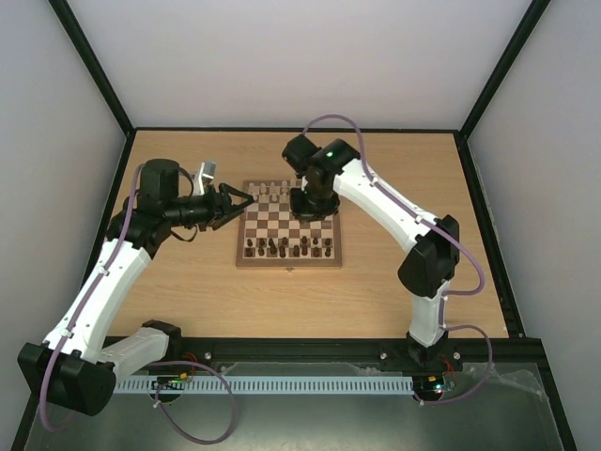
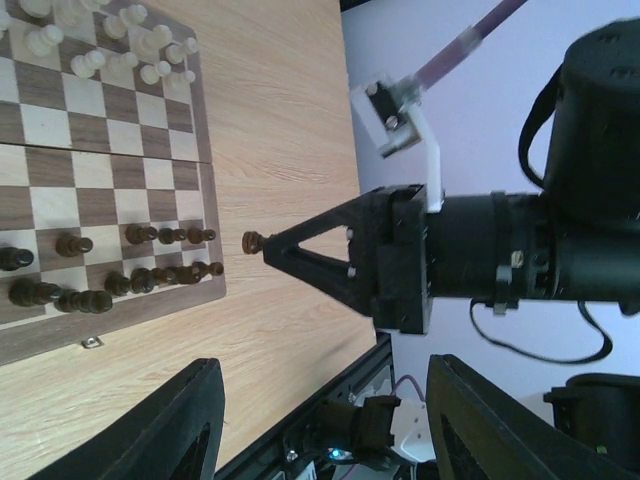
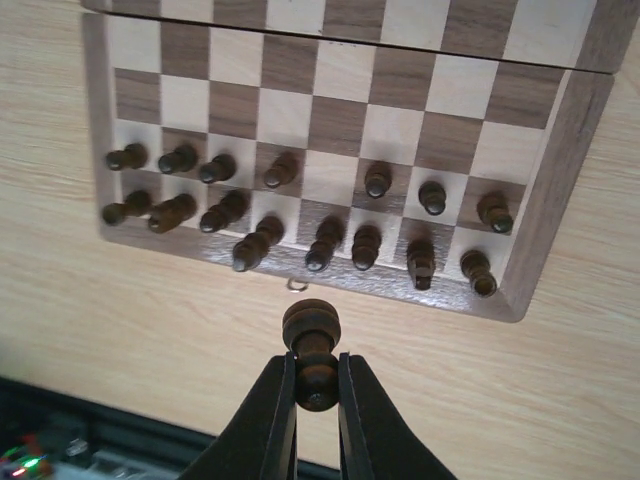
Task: Set up the chess pieces on the board
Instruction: Place the chess piece on the chessboard.
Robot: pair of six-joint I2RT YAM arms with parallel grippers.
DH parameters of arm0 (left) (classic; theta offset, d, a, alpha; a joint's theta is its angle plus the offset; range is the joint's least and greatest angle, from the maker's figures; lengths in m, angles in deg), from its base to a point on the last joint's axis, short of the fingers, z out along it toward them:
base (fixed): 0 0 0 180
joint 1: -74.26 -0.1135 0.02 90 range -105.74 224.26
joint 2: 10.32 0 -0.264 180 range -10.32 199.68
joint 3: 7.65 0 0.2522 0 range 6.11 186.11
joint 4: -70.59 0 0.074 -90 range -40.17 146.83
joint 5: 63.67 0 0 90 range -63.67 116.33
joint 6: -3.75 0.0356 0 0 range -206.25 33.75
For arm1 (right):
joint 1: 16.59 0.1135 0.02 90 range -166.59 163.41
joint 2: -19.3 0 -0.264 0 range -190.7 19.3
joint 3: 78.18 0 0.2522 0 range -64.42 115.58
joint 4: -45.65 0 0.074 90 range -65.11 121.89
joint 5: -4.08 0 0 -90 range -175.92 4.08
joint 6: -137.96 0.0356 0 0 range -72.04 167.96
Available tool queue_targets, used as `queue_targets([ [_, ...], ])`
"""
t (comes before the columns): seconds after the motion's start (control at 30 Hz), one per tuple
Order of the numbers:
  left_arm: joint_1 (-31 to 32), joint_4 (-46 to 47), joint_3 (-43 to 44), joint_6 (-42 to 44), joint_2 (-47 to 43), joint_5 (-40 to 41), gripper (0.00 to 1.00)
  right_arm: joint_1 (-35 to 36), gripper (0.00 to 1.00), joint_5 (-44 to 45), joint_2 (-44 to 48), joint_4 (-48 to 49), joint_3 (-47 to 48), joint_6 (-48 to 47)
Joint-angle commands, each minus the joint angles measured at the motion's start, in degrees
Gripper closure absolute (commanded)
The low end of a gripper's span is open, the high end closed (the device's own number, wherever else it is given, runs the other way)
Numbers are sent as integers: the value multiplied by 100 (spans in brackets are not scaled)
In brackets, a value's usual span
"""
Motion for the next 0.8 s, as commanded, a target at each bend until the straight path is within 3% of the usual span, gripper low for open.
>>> queue_targets([
  [0.0,-53,-224,209,197,-100,191,41,231,99,1041,-6,309,-491,-19],
  [0.37,-47,-346,304,290,-68,295,41,305,99,928,-116,1883,-1690,161],
  [0.77,-48,-436,213,346,-200,341,41,451,99,747,-739,1887,-1536,121],
])
